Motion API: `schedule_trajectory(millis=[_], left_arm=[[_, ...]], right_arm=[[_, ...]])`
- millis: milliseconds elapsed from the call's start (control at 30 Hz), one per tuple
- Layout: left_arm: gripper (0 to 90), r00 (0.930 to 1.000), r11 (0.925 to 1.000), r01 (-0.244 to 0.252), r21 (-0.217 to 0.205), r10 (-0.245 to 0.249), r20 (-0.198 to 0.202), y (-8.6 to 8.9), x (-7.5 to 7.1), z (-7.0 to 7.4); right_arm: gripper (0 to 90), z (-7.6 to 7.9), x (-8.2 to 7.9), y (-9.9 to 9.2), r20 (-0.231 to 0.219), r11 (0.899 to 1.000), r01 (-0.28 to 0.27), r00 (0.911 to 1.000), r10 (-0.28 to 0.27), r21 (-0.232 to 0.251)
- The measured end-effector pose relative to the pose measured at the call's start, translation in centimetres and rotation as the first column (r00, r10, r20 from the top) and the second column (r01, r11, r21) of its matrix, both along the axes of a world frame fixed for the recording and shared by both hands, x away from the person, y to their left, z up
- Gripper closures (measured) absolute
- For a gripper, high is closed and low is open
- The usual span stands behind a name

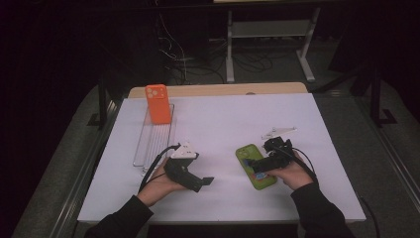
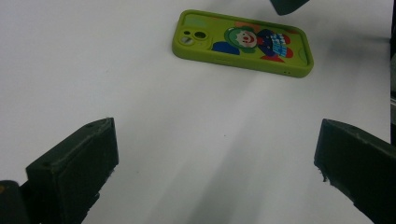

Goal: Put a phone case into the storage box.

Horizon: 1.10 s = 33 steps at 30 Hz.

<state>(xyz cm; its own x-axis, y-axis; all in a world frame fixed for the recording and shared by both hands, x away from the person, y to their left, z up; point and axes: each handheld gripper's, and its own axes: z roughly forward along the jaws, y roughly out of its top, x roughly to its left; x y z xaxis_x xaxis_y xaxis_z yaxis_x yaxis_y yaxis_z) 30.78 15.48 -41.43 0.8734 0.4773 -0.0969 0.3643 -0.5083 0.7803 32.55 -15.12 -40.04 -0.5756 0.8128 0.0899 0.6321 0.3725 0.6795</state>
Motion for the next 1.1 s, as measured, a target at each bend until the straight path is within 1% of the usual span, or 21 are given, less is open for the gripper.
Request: schedule_trajectory(millis=[67,100,167,233,333,433,500,533,600,633,667,767,800,833,900,933,1033,1100], left_arm=[[0.0,1.0000,1.0000,-0.001,-0.001,0.001,-0.001,0.0,0.0,0.0],[0.0,1.0000,1.0000,-0.001,-0.001,0.001,-0.001,0.0,0.0,0.0],[0.0,1.0000,1.0000,0.000,0.000,0.000,0.000,0.0,0.0,0.0],[0.0,1.0000,1.0000,-0.001,0.001,0.001,-0.002,0.0,0.0,0.0],[0.0,0.9999,1.0000,-0.007,-0.005,0.007,-0.008,0.0,0.0,0.0],[0.0,0.9999,0.9999,-0.011,-0.010,0.011,-0.012,0.0,-0.1,0.0],[0.0,0.9999,0.9999,-0.011,-0.010,0.011,-0.012,0.0,-0.1,0.0],[0.0,0.9999,0.9999,-0.011,-0.010,0.011,-0.013,0.0,-0.1,0.0],[0.0,0.9999,0.9999,-0.010,-0.011,0.010,-0.012,0.0,-0.1,0.0],[0.0,0.9999,0.9999,-0.009,-0.010,0.009,-0.009,0.0,0.0,0.0],[0.0,0.9999,0.9999,-0.009,-0.011,0.009,-0.009,0.0,0.0,0.0],[0.0,0.9999,0.9999,-0.008,-0.010,0.008,-0.008,0.0,0.0,0.0],[0.0,0.9999,0.9999,-0.010,-0.009,0.010,-0.012,0.0,0.0,0.0],[0.0,0.9999,0.9999,-0.009,-0.008,0.009,-0.012,0.0,0.0,0.0],[0.0,0.9999,0.9999,-0.008,-0.008,0.008,-0.010,0.0,0.0,0.0],[0.0,0.9999,0.9999,-0.007,-0.010,0.007,-0.010,0.0,0.0,0.0],[0.0,0.9999,0.9999,-0.009,-0.012,0.009,-0.012,-0.1,0.0,-0.1],[0.0,0.9999,0.9999,-0.009,-0.008,0.009,-0.013,-0.1,0.0,0.0]], right_arm=[[0.0,-0.1,0.4,0.2,-0.004,1.000,-0.001,1.0000,0.001,-0.008],[0.0,-0.2,0.5,0.4,-0.021,1.000,0.011,0.9997,-0.011,-0.012],[0.0,-0.5,0.7,0.6,-0.033,0.999,0.021,0.9992,-0.022,-0.031],[0.0,-0.8,0.7,0.9,-0.053,0.998,0.027,0.9981,-0.030,-0.050],[0.0,-1.4,0.8,1.2,-0.066,0.996,0.021,0.9974,-0.027,-0.092],[0.0,-1.9,0.7,1.5,-0.085,0.993,0.023,0.9958,-0.033,-0.114],[0.0,-2.2,0.7,1.6,-0.107,0.992,0.018,0.9938,-0.032,-0.129],[0.0,-2.4,0.5,1.7,-0.126,0.991,0.028,0.9910,-0.044,-0.128],[0.0,-2.7,0.4,1.9,-0.147,0.989,0.026,0.9880,-0.048,-0.148],[0.0,-2.8,0.3,1.9,-0.146,0.987,0.024,0.9882,-0.048,-0.161],[0.0,-3.0,0.2,2.0,-0.156,0.986,0.029,0.9863,-0.055,-0.161],[0.4,-3.2,0.1,1.9,-0.159,0.984,0.022,0.9860,-0.050,-0.175],[1.7,-3.2,0.1,1.9,-0.175,0.985,0.031,0.9826,-0.061,-0.170],[3.0,-3.3,0.0,1.8,-0.173,0.983,0.032,0.9829,-0.064,-0.180],[4.0,-3.4,0.0,1.9,-0.184,0.984,0.036,0.9806,-0.068,-0.173],[4.3,-3.4,-0.1,1.9,-0.189,0.984,0.034,0.9796,-0.068,-0.177],[5.2,-3.6,-0.1,1.9,-0.187,0.982,0.026,0.9805,-0.061,-0.185],[7.1,-3.6,-0.2,2.0,-0.200,0.982,0.022,0.9778,-0.061,-0.190]])
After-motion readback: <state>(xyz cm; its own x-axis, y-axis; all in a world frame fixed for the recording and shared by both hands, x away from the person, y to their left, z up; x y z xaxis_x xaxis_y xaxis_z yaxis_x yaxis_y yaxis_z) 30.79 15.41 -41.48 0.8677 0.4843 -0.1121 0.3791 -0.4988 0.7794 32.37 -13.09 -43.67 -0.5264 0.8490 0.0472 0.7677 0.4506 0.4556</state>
